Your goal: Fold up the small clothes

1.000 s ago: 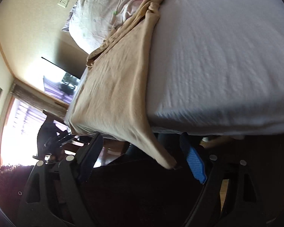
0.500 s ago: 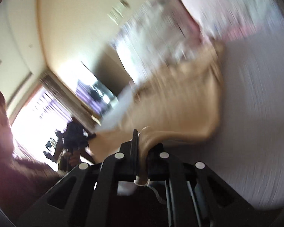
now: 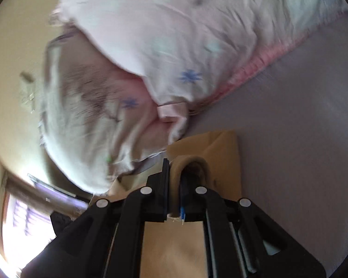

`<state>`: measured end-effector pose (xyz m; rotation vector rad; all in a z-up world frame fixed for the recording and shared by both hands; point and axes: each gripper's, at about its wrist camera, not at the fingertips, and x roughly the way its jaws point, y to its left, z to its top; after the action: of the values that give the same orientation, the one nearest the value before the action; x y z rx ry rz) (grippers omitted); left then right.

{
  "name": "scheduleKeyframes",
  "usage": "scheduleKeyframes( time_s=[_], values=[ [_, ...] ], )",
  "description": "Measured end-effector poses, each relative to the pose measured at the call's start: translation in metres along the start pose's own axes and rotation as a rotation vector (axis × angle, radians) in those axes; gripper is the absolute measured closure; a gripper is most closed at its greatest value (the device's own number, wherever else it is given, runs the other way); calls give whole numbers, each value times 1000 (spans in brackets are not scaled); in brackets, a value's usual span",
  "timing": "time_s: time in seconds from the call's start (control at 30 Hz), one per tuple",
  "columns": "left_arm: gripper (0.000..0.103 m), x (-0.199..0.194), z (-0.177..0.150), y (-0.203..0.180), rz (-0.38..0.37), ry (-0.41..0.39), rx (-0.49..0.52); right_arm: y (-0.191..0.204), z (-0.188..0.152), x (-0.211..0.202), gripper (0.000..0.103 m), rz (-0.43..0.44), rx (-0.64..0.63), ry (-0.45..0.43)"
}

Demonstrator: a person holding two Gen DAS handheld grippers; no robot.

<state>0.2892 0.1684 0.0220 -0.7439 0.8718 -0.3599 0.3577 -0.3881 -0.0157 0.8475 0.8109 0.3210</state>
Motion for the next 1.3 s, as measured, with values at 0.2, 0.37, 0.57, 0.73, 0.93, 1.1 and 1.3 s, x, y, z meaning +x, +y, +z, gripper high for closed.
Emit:
scheduleKeyframes(
  time_s=[0.2,0.37,0.57,0.73,0.93,1.1,1.3],
  values=[
    [96,19,19,18,-23,15,-99,-8,20,38,55,-54,79,5],
    [94,21,31,30,-84,11,-240,-8,31,45,46,-70,148,-57],
    [23,-18,22,17,-51,-139,-162,8,21,10,29,-163,45,-112],
    [24,-23,-19,6,-11,58,-29,14,-6,-32,24,-111,-63,-81],
    [35,-5,-61,9,-49,174,-55,24,-30,-44,22,-63,-102,-22],
    [74,15,-55,16,-121,167,-225,40,-44,-50,19,-23,-135,3],
    [79,2,-48,-29,-127,106,-194,35,-56,-78,19,4,-161,7]
  ],
)
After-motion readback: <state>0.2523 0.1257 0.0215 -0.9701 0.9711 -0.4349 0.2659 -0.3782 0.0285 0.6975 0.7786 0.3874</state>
